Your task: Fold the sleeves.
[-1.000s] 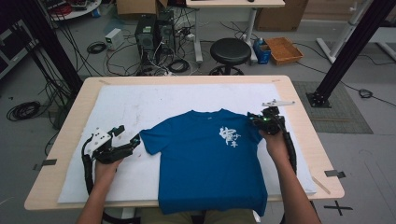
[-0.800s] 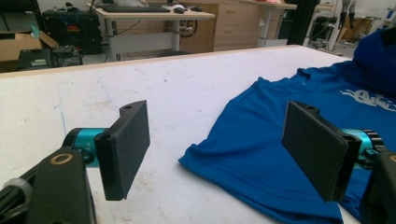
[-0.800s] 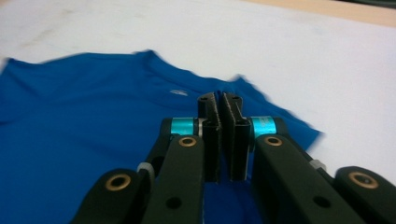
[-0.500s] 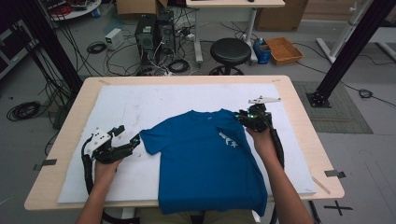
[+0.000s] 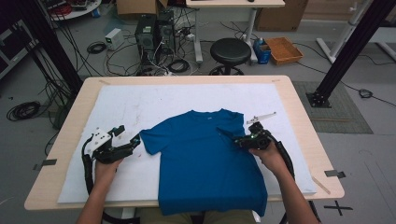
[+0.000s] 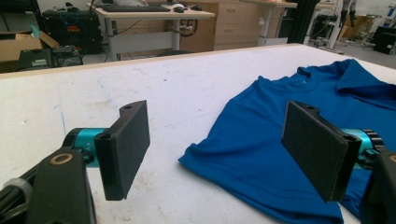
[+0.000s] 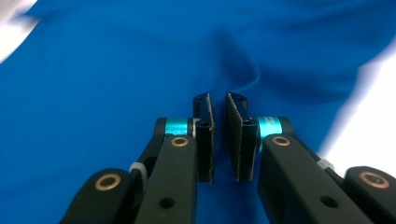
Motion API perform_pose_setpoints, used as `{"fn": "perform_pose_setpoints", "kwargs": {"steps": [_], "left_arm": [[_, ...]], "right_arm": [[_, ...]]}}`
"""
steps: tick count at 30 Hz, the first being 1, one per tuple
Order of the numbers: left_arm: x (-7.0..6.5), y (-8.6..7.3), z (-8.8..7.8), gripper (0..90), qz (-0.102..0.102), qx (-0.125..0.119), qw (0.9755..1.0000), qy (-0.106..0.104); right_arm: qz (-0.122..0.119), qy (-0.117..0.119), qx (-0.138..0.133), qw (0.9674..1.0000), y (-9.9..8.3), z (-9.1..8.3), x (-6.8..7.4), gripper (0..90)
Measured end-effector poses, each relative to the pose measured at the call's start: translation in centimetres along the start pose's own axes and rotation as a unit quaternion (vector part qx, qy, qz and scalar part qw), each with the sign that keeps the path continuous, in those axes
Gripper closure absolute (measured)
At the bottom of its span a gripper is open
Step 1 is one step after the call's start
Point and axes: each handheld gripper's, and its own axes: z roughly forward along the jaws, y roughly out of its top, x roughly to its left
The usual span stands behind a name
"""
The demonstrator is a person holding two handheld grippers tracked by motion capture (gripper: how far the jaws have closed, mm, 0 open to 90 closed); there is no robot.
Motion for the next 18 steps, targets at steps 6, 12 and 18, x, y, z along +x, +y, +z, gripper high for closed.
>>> {"fn": "perform_pose_setpoints", "kwargs": {"steps": [6, 12, 18], "left_arm": [[0.0, 0.0, 0.0, 23.7, 0.0, 0.0, 1.0, 0.0], [0.0, 0.0, 0.0, 23.7, -0.002, 0.0, 1.0, 0.0], [0.0, 0.0, 0.1, 23.7, 0.001, 0.001, 1.0, 0.002]], "right_arm": [[0.015, -0.001, -0.09, 0.9959, 0.1, -1.9, -0.3, 73.3], [-0.013, -0.085, -0.026, 0.996, -0.3, -0.4, 0.0, 79.7], [0.045, -0.129, -0.077, 0.9877, 0.6, -0.8, -1.3, 68.0]]}}
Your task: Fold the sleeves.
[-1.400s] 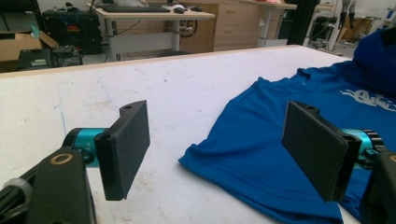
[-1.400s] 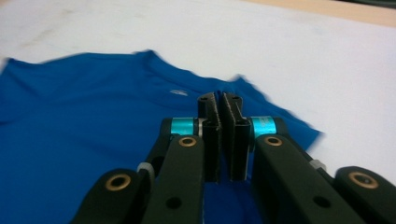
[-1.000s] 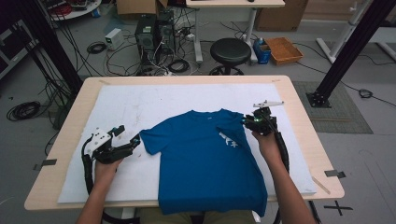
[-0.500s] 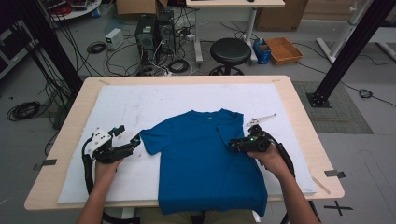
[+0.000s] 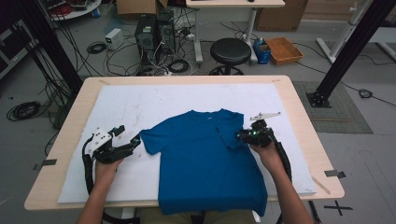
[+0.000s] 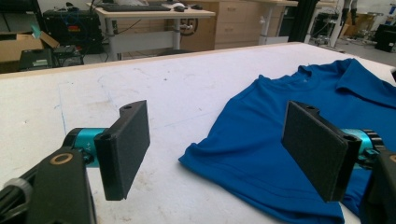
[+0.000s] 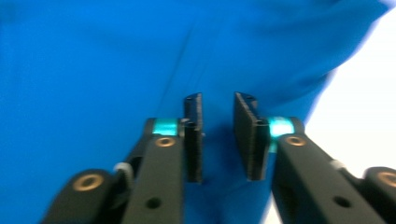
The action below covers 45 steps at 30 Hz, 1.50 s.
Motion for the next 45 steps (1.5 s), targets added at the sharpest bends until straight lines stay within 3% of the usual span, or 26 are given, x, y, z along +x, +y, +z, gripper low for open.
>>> {"fn": "perform_pose_setpoints", "kwargs": {"steps": [1, 2, 3, 4, 7, 9, 10, 11, 12, 13, 14, 16, 18, 20, 22, 23, 24, 25, 28, 31, 33, 35, 37, 40, 42, 45], "left_arm": [[0.0, 0.0, 0.0, 23.7, 0.0, 0.0, 1.0, 0.0], [0.0, 0.0, 0.0, 23.7, 0.0, 0.001, 1.0, 0.0], [0.0, 0.0, 0.0, 23.7, 0.0, 0.001, 1.0, 0.0], [0.0, 0.0, 0.0, 23.7, 0.001, 0.002, 1.0, 0.0], [0.0, 0.0, 0.0, 23.7, -0.001, 0.001, 1.0, 0.0], [0.1, 0.0, 0.0, 23.7, -0.002, 0.0, 1.0, 0.0], [0.1, 0.0, 0.0, 23.7, -0.003, 0.001, 1.0, 0.0], [0.1, 0.0, 0.0, 23.7, -0.001, 0.001, 1.0, -0.001], [0.1, 0.0, 0.0, 23.7, -0.001, 0.001, 1.0, -0.001], [0.0, 0.0, 0.0, 23.7, -0.001, 0.0, 1.0, -0.001], [0.0, 0.0, 0.0, 23.7, 0.0, 0.0, 1.0, -0.002], [0.0, 0.0, 0.0, 23.7, 0.002, 0.001, 1.0, -0.002], [0.0, 0.0, 0.0, 23.7, 0.0, 0.001, 1.0, -0.001], [0.0, 0.0, 0.0, 23.7, -0.001, 0.001, 1.0, -0.001], [0.0, 0.0, 0.0, 23.7, 0.0, 0.001, 1.0, 0.0], [0.0, 0.0, 0.0, 23.7, 0.001, 0.003, 1.0, 0.0], [0.0, 0.0, 0.0, 23.7, 0.002, 0.003, 1.0, 0.0], [0.0, 0.0, 0.0, 23.7, 0.002, 0.002, 1.0, 0.0], [0.0, 0.0, 0.0, 23.7, 0.002, 0.002, 1.0, 0.0], [0.0, 0.0, 0.0, 23.7, -0.001, 0.002, 1.0, 0.002], [0.1, 0.0, 0.1, 23.7, -0.003, 0.003, 1.0, 0.002], [0.1, 0.1, 0.1, 23.7, -0.003, 0.008, 1.0, 0.004], [0.0, 0.1, 0.2, 23.7, 0.0, 0.014, 0.9999, 0.007], [-0.1, 0.2, 0.4, 23.7, 0.002, 0.026, 0.9996, 0.013], [-0.1, 0.4, 0.7, 23.7, -0.013, 0.039, 0.999, 0.017], [-0.2, 0.9, 1.2, 23.6, -0.033, 0.055, 0.9977, 0.022]], "right_arm": [[0.0, 0.0, 0.0, 1.0, 0.0, 0.0, 0.0, 68.0], [0.032, -0.066, -0.012, 0.9972, 0.7, 0.3, -1.0, 60.6], [0.032, -0.066, -0.012, 0.9972, 0.7, 0.3, -1.0, 60.6], [0.054, -0.095, -0.002, 0.994, 1.3, 1.5, -2.0, 55.0], [0.064, -0.091, 0.005, 0.9938, 1.5, 3.0, -2.5, 52.2], [0.047, -0.1, 0.01, 0.9938, 1.6, 4.2, -2.3, 54.4], [0.023, -0.114, 0.009, 0.9931, 1.7, 4.4, -2.0, 61.0], [0.005, -0.116, 0.006, 0.9933, 1.7, 4.5, -1.9, 74.8], [-0.033, -0.181, 0.023, 0.9827, 1.9, 4.5, -1.3, 88.4], [-0.033, -0.181, 0.023, 0.9827, 1.9, 4.5, -1.3, 88.4], [-0.041, -0.192, 0.025, 0.9802, 1.8, 4.6, -1.4, 88.4], [-0.028, -0.213, 0.009, 0.9766, 1.7, 4.2, -1.6, 86.5], [0.0, -0.199, -0.04, 0.9791, 1.8, 3.2, -2.0, 76.7], [0.002, -0.189, -0.049, 0.9807, 1.9, 3.0, -2.0, 75.0], [-0.002, -0.181, -0.055, 0.9819, 2.1, 2.8, -1.8, 70.4], [0.002, -0.165, -0.051, 0.9851, 2.0, 2.8, -1.7, 70.2], [-0.018, -0.148, -0.027, 0.9884, 1.9, 3.4, -1.4, 75.3], [-0.018, -0.148, -0.027, 0.9884, 1.9, 3.4, -1.4, 75.3], [-0.044, -0.164, 0.013, 0.9855, 1.7, 4.5, -1.0, 77.6], [-0.029, -0.17, -0.005, 0.9849, 1.7, 4.3, -1.2, 69.7], [-0.009, -0.147, -0.027, 0.9888, 1.8, 3.3, -1.6, 62.6], [0.016, -0.123, -0.067, 0.99, 1.9, 1.1, -1.9, 45.6], [0.018, -0.114, -0.081, 0.99, 1.8, 0.3, -1.9, 40.7], [-0.012, -0.104, -0.128, 0.9861, 1.1, -1.9, -1.5, 26.9], [-0.031, -0.089, -0.155, 0.9833, -0.1, -3.9, -1.4, 20.8], [-0.031, -0.079, -0.168, 0.9822, -1.1, -5.0, -1.6, 20.8]]}}
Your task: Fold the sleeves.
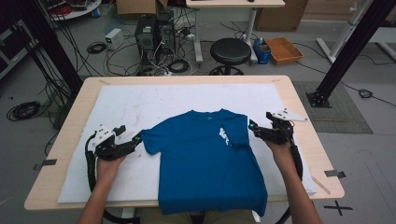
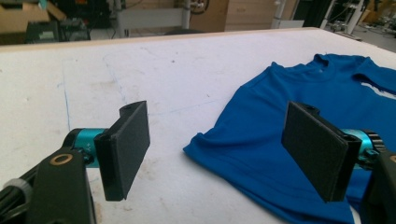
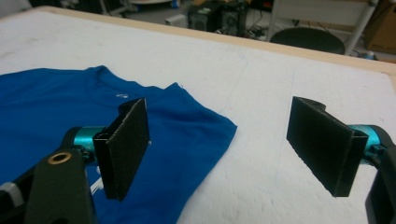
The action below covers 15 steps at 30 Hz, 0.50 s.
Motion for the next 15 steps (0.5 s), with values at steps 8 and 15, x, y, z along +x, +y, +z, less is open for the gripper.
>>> {"fn": "perform_pose_setpoints", "kwargs": {"steps": [8, 15], "left_arm": [[-1.4, 0.8, 2.3, 23.9, 0.027, 0.089, 0.9948, 0.041], [-1.1, 0.5, 3.6, 28.7, -0.011, 0.134, 0.9883, 0.072]], "right_arm": [[0.015, 0.018, -0.005, 0.9997, -2.1, -2.5, -1.1, 20.6], [0.015, 0.016, -0.003, 0.9997, -2.4, -2.6, -1.2, 20.6]]}}
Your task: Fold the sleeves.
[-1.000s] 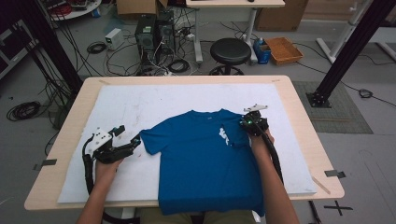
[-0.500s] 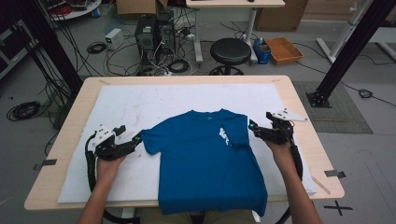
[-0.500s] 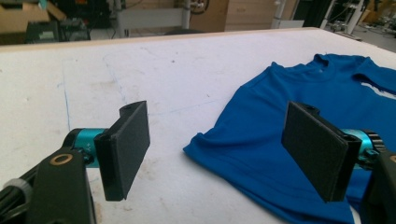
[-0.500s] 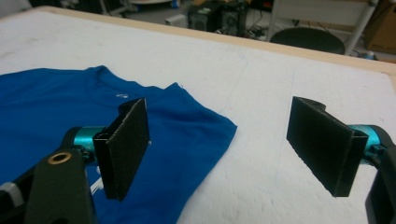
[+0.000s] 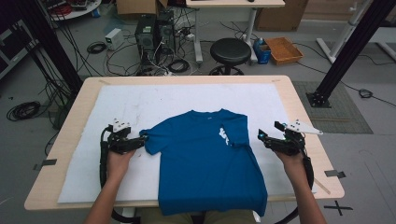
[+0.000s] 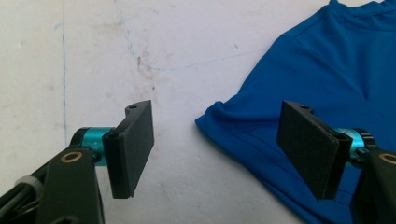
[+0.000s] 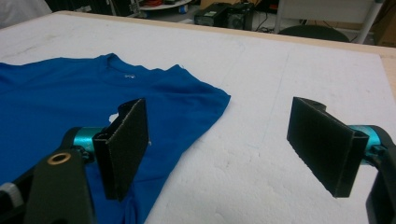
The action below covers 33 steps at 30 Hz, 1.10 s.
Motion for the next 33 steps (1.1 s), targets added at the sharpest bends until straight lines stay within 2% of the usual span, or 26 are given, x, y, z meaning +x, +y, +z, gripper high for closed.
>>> {"fn": "perform_pose_setpoints", "kwargs": {"steps": [2, 4, 5, 7, 8, 9, 10, 11, 13, 14, 15, 16, 18, 21, 24, 26, 28, 31, 32, 33], "left_arm": [[-0.2, 0.0, 0.1, 34.0, 0.014, 0.004, 0.9999, -0.005], [-0.7, 0.1, 0.1, 39.7, 0.015, 0.001, 0.9998, -0.015], [-1.0, 0.0, 0.2, 45.2, 0.026, 0.005, 0.9996, -0.008], [-1.6, 0.1, 0.5, 45.3, 0.049, 0.022, 0.9985, 0.008], [-1.9, 0.1, 0.7, 46.7, 0.06, 0.03, 0.9977, 0.01], [-2.1, 0.1, 0.9, 50.8, 0.072, 0.042, 0.9964, 0.013], [-2.4, 0.1, 1.0, 56.4, 0.083, 0.043, 0.9955, 0.01], [-2.6, 0.1, 1.0, 61.6, 0.086, 0.044, 0.9952, 0.01], [-2.8, 0.2, 1.0, 69.7, 0.08, 0.047, 0.9957, 0.008], [-2.9, 0.2, 1.0, 80.3, 0.08, 0.048, 0.9957, 0.009], [-3.0, 0.3, 1.0, 80.3, 0.079, 0.049, 0.9956, 0.011], [-3.0, 0.4, 1.0, 83.9, 0.077, 0.051, 0.9957, 0.015], [-2.9, 0.6, 1.0, 86.2, 0.06, 0.052, 0.9968, 0.008], [-2.7, 1.5, 0.6, 86.6, 0.035, 0.031, 0.9988, -0.014], [-3.3, 3.2, 0.2, 86.5, 0.02, 0.005, 0.9978, -0.063], [-4.2, 4.5, 0.3, 86.5, 0.012, -0.007, 0.9946, -0.103], [-5.9, 5.8, 0.7, 86.4, 0.022, -0.007, 0.9919, -0.125], [-8.0, 7.1, 1.8, 86.2, 0.033, 0.005, 0.9885, -0.148], [-9.4, 7.6, 2.6, 84.2, 0.032, 0.008, 0.9853, -0.168], [-9.4, 7.6, 2.6, 72.4, 0.032, 0.008, 0.9853, -0.168]], "right_arm": [[-0.003, -0.001, 0.0, 1.0, 0.0, 0.1, 0.0, 20.7], [-0.002, 0.0, 0.001, 1.0, -0.1, 0.2, 0.0, 20.7], [-0.001, 0.001, 0.002, 1.0, 0.0, 0.2, 0.1, 20.7], [-0.003, 0.002, -0.001, 1.0, 0.0, 0.2, 0.1, 20.7], [-0.002, 0.002, -0.001, 1.0, 0.0, 0.2, 0.2, 20.7], [-0.002, 0.002, -0.002, 1.0, 0.0, 0.1, 0.2, 20.7], [-0.001, 0.002, -0.002, 1.0, 0.1, 0.1, 0.2, 20.7], [-0.001, 0.001, -0.004, 1.0, 0.1, 0.0, 0.2, 20.7], [0.0, 0.002, -0.005, 1.0, 0.1, 0.0, 0.1, 20.7], [-0.002, 0.003, -0.005, 1.0, 0.1, 0.0, 0.2, 20.7], [-0.002, 0.003, -0.005, 1.0, 0.1, 0.0, 0.2, 20.7], [0.0, 0.003, -0.004, 1.0, 0.0, 0.0, 0.2, 20.7], [0.0, 0.004, -0.005, 1.0, 0.0, -0.1, 0.2, 20.7], [0.0, 0.004, -0.008, 1.0, 0.1, -0.1, 0.1, 20.7], [0.003, 0.004, -0.007, 1.0, 0.0, 0.0, 0.0, 20.7], [0.0, 0.005, -0.005, 1.0, 0.0, 0.2, 0.0, 20.7], [-0.001, 0.006, -0.005, 1.0, 0.0, 0.2, 0.1, 20.7], [-0.004, 0.006, -0.004, 1.0, 0.0, 0.2, 0.2, 20.7], [-0.005, 0.007, -0.004, 1.0, 0.0, 0.1, 0.2, 20.7], [-0.005, 0.007, -0.004, 1.0, 0.0, 0.1, 0.2, 20.7]]}}
